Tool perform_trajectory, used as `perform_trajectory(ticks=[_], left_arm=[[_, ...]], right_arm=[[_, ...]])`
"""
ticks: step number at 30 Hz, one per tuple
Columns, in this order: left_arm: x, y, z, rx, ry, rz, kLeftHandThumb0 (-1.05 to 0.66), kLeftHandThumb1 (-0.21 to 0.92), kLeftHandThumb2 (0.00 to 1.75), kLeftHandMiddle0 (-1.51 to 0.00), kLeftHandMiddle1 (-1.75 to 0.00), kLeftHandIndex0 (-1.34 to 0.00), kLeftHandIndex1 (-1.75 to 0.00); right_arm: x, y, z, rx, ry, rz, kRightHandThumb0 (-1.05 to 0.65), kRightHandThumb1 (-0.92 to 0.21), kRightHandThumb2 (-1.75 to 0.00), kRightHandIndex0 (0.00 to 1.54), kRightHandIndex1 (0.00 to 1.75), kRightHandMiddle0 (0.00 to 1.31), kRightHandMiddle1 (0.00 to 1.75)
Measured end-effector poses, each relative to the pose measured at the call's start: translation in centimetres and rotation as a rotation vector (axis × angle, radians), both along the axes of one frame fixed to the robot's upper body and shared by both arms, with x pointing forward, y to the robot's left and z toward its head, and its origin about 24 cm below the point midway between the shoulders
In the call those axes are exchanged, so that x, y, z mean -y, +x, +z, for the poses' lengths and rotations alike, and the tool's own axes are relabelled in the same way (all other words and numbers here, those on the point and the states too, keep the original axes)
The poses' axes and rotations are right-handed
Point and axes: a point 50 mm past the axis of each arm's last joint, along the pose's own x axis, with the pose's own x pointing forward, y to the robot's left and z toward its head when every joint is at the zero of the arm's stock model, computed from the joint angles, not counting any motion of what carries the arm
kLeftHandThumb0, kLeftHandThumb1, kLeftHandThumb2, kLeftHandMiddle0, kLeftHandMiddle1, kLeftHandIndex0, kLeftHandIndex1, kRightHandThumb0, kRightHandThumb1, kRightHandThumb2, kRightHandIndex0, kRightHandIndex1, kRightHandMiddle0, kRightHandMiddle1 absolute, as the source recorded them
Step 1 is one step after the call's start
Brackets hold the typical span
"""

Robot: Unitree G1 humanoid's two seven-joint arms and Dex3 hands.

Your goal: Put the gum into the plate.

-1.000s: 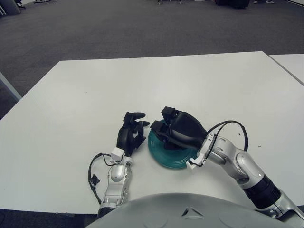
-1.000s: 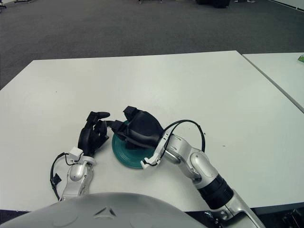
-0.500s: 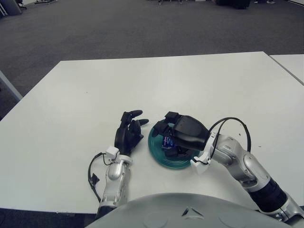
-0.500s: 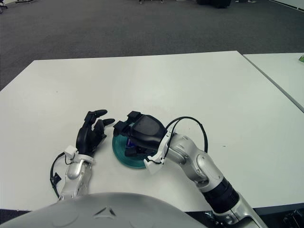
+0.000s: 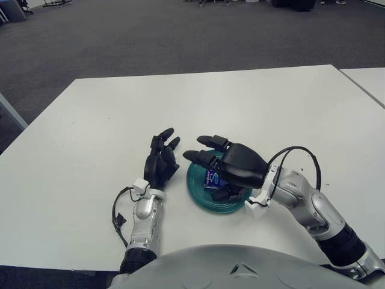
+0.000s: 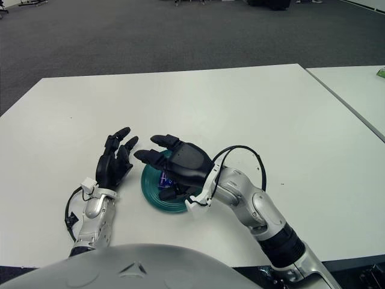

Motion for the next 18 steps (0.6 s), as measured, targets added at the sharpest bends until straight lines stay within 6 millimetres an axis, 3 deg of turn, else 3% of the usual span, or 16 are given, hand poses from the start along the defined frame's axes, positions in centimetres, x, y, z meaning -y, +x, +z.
perform_trajectory(ticks=[5, 7, 11, 18], left_arm=[[0.2, 0.0, 0.0, 0.000, 0.020, -0.017, -0.88, 0.92, 0.95, -0.20, -0.17, 0.00, -0.55], [0.3, 0.0, 0.0, -0.003, 0.021, -0.019, -0.87, 0.92, 0.95, -0.25, -0.19, 0.00, -0.64], [0.1, 0.0, 0.0, -0.013, 0.027, -0.004, -0.83, 0.92, 0.89, -0.33, -0.36, -0.04, -1.02], [0.1, -0.6, -0.2, -0.052, 0.029, 0.018, -0.81, 0.92, 0.82, -0.35, -0.59, -0.16, -1.18]], right_arm=[[0.1, 0.1, 0.0, 0.007, 0.023, -0.014, -1.05, -0.92, -0.95, 0.00, 0.00, 0.01, 0.00], [0.2, 0.1, 0.0, 0.005, 0.042, -0.030, -1.05, -0.92, -0.94, 0.04, 0.02, 0.04, 0.03], [0.4, 0.9, -0.4, 0.006, 0.126, -0.111, -1.00, -0.92, -0.86, 0.21, 0.04, 0.01, 0.39], [1.4, 2.6, -1.3, -0.014, 0.262, -0.315, -0.90, -0.92, -0.76, 0.37, 0.09, 0.00, 0.77]])
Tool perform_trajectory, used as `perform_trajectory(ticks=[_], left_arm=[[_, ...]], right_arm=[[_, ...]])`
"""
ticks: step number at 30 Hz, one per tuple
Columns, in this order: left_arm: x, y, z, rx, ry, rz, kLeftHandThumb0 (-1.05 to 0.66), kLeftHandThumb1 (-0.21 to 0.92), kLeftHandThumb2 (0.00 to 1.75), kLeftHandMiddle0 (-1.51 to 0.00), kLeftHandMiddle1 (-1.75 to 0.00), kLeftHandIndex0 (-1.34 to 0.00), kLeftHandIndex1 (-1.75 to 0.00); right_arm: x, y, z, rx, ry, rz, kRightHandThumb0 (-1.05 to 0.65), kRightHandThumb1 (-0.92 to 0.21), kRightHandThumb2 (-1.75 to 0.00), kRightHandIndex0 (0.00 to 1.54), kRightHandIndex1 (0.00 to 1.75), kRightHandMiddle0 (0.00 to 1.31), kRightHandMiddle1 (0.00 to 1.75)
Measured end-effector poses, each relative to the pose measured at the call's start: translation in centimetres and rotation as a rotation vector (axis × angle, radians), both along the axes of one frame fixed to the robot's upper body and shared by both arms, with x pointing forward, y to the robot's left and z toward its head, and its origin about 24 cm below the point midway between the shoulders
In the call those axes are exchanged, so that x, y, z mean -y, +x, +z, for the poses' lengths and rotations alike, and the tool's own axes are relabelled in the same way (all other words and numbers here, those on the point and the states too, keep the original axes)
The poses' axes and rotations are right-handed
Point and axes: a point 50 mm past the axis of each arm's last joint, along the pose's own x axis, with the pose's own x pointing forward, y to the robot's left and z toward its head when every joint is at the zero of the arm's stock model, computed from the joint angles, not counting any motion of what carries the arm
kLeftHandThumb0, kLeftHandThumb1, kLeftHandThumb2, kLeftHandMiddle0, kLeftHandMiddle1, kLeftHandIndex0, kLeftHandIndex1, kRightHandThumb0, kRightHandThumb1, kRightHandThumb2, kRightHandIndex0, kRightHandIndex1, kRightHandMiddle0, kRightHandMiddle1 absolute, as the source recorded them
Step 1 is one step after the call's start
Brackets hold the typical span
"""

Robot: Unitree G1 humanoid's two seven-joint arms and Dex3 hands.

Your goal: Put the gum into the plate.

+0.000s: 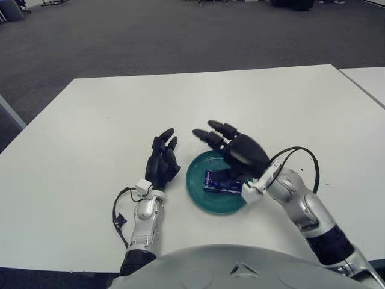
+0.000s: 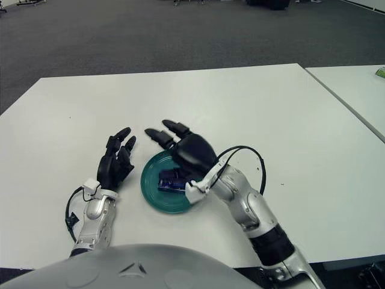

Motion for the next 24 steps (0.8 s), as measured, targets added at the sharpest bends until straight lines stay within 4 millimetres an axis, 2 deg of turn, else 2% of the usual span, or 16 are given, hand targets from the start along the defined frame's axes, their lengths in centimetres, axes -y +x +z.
perform_trajectory(ticks=[2, 9, 18, 24], left_arm=[[0.1, -0.1, 0.1, -0.005, 0.002, -0.002, -0.82, 0.92, 0.81, -0.34, -0.71, -0.19, -1.22], [0.1, -0.5, 0.1, -0.026, 0.008, 0.002, -0.84, 0.92, 0.82, -0.33, -0.91, -0.21, -1.28], [0.1, -0.8, 0.1, -0.046, -0.016, -0.002, -0.83, 0.92, 0.82, -0.34, -1.00, -0.20, -1.30], [0.1, -1.1, 0.2, -0.047, -0.023, -0.006, -0.84, 0.92, 0.80, -0.33, -1.01, -0.19, -1.30]], right_arm=[[0.5, 0.3, -0.1, -0.016, 0.060, -0.064, -0.88, -0.92, -0.72, 0.41, 0.11, 0.00, 0.88], [2.3, 0.5, -0.5, -0.098, 0.302, -0.226, -0.84, -0.92, -0.69, 0.43, 0.12, 0.00, 0.97], [5.6, 0.9, -2.1, -0.356, 0.822, -0.528, -0.73, -0.92, -0.66, 0.48, 0.16, 0.00, 0.98], [7.1, 0.2, -3.4, -0.446, 0.963, -0.657, -0.64, -0.92, -0.64, 0.52, 0.19, 0.00, 0.95]])
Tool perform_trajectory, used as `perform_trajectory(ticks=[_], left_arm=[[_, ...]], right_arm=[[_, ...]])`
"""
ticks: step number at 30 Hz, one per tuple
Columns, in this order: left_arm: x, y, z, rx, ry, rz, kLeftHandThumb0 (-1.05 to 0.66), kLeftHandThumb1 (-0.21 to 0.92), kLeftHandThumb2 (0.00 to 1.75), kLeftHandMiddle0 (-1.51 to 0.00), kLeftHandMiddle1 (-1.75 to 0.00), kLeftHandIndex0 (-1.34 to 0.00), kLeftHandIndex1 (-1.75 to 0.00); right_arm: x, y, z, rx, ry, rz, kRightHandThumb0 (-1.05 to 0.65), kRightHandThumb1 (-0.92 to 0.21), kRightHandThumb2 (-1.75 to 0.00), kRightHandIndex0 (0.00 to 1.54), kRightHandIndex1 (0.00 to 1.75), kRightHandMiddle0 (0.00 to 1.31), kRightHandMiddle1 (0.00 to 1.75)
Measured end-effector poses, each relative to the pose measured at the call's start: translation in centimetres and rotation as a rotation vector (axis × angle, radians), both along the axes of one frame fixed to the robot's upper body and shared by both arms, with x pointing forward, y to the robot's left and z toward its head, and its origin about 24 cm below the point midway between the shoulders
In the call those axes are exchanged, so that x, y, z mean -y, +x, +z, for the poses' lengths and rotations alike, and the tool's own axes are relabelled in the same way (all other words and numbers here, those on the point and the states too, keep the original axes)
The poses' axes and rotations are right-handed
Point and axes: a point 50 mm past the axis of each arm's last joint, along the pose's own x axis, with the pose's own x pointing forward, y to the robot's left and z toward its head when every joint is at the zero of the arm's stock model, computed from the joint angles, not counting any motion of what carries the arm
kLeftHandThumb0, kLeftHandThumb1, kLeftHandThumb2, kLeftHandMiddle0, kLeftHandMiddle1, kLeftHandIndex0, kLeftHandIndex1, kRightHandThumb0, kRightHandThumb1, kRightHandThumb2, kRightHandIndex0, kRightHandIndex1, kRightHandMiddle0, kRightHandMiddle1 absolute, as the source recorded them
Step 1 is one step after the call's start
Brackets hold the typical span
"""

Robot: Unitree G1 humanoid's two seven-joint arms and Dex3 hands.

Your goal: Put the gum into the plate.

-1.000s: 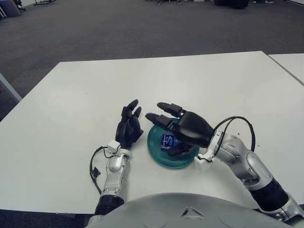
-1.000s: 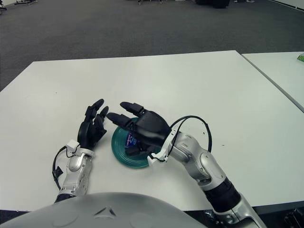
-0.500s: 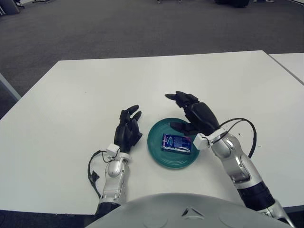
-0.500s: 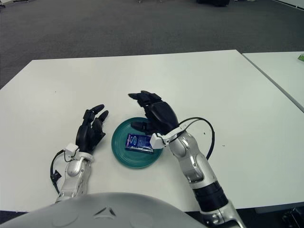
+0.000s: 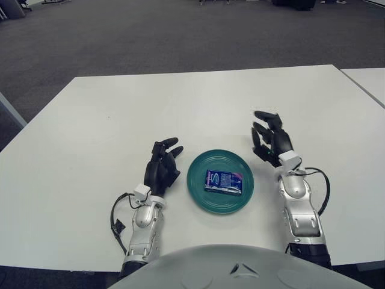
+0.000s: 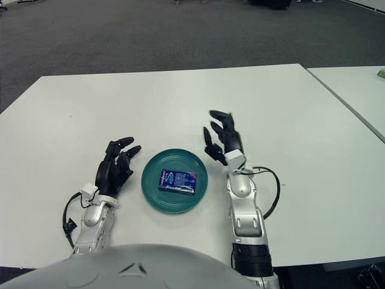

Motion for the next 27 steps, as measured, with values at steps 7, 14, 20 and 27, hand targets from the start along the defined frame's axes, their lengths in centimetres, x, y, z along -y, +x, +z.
perform_trajectory(ticks=[7, 14, 20, 27], left_arm=[[-0.1, -0.2, -0.1, -0.014, -0.004, 0.004, -0.83, 0.92, 0.79, -0.34, -1.00, -0.20, -1.30], [-0.3, -0.3, -0.2, -0.024, -0.004, 0.010, -0.79, 0.92, 0.79, -0.37, -0.99, -0.22, -1.27], [-0.4, -0.4, -0.1, -0.025, -0.002, 0.016, -0.76, 0.92, 0.79, -0.37, -1.00, -0.22, -1.26], [-0.5, -0.8, -0.1, -0.038, 0.014, 0.028, -0.78, 0.92, 0.79, -0.35, -1.03, -0.21, -1.26]], right_arm=[[1.6, -1.8, -1.5, -0.070, 0.048, -0.076, -0.61, -0.92, -0.65, 0.53, 0.23, 0.00, 0.99], [2.7, -2.9, -2.8, -0.120, 0.057, -0.130, -0.60, -0.92, -0.65, 0.54, 0.27, 0.01, 1.03], [3.0, -3.1, -3.4, -0.105, 0.055, -0.137, -0.60, -0.92, -0.63, 0.52, 0.46, 0.01, 1.05], [3.0, -3.1, -4.2, -0.091, 0.059, -0.148, -0.58, -0.92, -0.62, 0.52, 0.61, 0.00, 1.06]])
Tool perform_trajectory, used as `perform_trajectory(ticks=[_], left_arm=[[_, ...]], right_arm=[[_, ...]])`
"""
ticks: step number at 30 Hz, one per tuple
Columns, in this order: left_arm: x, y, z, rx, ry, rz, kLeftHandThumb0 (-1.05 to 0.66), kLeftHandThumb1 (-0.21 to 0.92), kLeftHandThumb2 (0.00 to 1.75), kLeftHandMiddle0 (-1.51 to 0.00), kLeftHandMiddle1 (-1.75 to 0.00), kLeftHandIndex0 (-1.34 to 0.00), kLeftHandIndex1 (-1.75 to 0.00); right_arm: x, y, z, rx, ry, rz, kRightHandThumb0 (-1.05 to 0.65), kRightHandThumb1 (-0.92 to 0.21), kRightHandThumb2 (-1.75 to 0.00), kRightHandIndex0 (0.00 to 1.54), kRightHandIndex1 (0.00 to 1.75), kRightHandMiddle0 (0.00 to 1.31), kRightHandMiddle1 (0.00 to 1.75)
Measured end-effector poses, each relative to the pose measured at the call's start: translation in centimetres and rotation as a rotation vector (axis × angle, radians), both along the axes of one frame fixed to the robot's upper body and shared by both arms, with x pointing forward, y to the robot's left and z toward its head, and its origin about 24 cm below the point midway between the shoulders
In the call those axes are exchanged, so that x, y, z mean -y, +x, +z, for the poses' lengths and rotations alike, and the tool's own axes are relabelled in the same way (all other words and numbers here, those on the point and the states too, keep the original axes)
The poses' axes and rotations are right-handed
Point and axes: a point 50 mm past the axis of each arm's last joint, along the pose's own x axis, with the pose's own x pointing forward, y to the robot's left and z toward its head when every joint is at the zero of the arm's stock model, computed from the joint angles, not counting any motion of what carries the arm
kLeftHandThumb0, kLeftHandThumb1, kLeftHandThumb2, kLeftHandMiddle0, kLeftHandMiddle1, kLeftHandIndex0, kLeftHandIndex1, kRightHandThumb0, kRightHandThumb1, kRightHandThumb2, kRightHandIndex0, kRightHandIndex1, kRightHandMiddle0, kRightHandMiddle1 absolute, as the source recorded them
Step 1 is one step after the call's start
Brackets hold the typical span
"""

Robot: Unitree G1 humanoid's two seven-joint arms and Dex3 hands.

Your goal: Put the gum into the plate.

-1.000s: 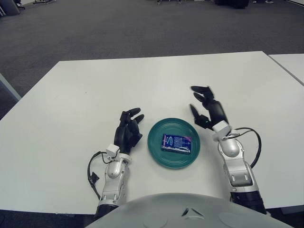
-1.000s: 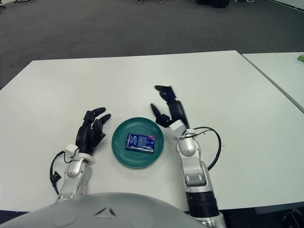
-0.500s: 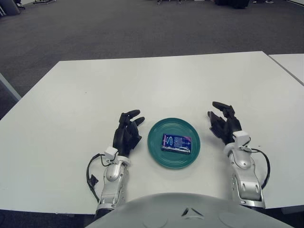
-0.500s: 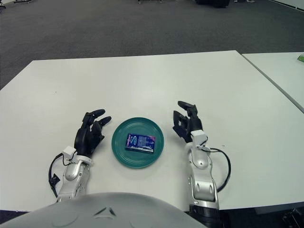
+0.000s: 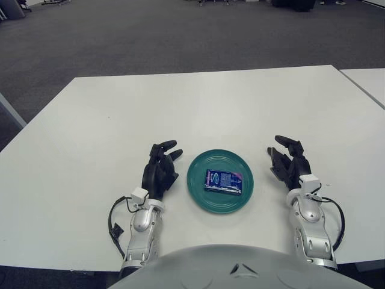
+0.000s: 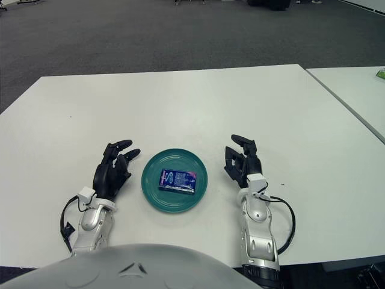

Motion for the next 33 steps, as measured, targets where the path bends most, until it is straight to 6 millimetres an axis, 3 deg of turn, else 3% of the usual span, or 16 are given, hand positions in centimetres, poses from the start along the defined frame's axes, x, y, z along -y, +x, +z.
perform_trajectory(ticks=[7, 33], left_arm=[[0.0, -0.4, 0.1, -0.021, 0.020, 0.004, -0.77, 0.92, 0.80, -0.35, -1.04, -0.19, -1.25], [0.0, -0.8, 0.4, -0.061, 0.006, 0.008, -0.74, 0.92, 0.78, -0.34, -1.07, -0.19, -1.27]], right_arm=[[-0.2, -0.1, -0.5, 0.002, 0.015, -0.006, -0.55, -0.91, -0.60, 0.53, 0.68, 0.00, 1.06], [-1.0, -0.1, -1.9, 0.043, 0.039, -0.009, -0.45, -0.72, -0.84, 0.58, 0.91, 0.05, 1.15]])
